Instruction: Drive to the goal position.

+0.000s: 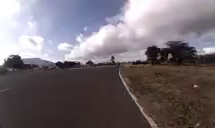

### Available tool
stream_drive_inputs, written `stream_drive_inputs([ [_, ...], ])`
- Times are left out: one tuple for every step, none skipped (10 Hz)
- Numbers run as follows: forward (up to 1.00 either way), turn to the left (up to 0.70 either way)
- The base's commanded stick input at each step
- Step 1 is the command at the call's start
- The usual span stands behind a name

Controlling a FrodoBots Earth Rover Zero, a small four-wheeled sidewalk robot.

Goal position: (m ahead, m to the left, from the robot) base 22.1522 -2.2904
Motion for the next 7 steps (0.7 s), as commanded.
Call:
stream_drive_inputs([
  [0.87,0.00],
  [0.87,0.00],
  [0.88,0.00],
  [0.90,0.00],
  [0.91,0.00],
  [0.91,0.00],
  [0.91,0.00],
])
